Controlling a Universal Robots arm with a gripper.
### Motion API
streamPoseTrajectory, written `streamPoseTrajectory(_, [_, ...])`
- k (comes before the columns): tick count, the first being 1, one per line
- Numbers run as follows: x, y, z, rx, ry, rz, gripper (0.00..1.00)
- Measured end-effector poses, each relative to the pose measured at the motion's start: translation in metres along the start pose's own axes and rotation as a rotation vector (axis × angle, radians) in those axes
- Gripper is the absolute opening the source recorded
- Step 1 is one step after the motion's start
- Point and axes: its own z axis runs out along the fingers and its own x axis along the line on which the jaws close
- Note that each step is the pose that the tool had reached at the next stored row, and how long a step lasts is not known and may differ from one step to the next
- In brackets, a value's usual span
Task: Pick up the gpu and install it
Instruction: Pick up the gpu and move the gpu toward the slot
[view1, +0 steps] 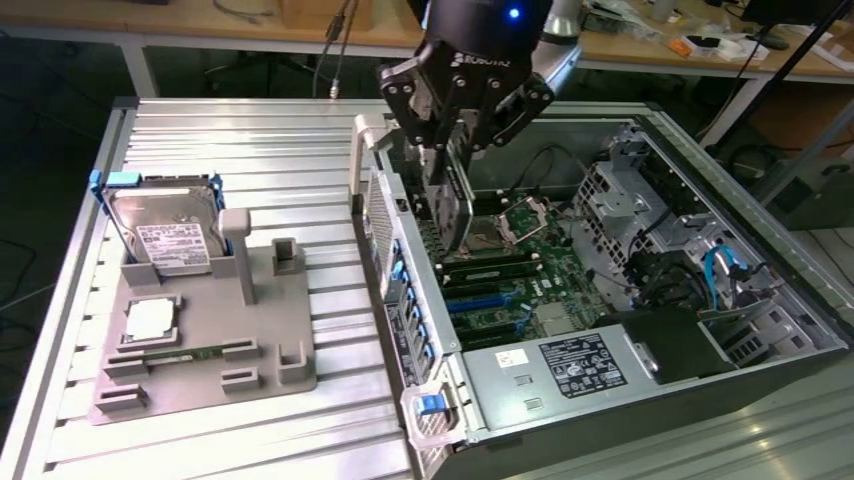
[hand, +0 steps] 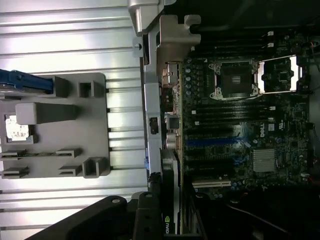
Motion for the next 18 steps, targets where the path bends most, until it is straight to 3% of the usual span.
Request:
streamPoseTrajectory(12, [-0.055, 0.0027, 0.0003, 0.0, 0.0, 0.0, 0.27])
streamPoseTrajectory(16, [-0.08, 0.0037, 0.0003, 0.0001, 0.0001, 0.0, 0.27])
streamPoseTrajectory(18, [-0.08, 0.0037, 0.0003, 0.0001, 0.0001, 0.0, 0.27])
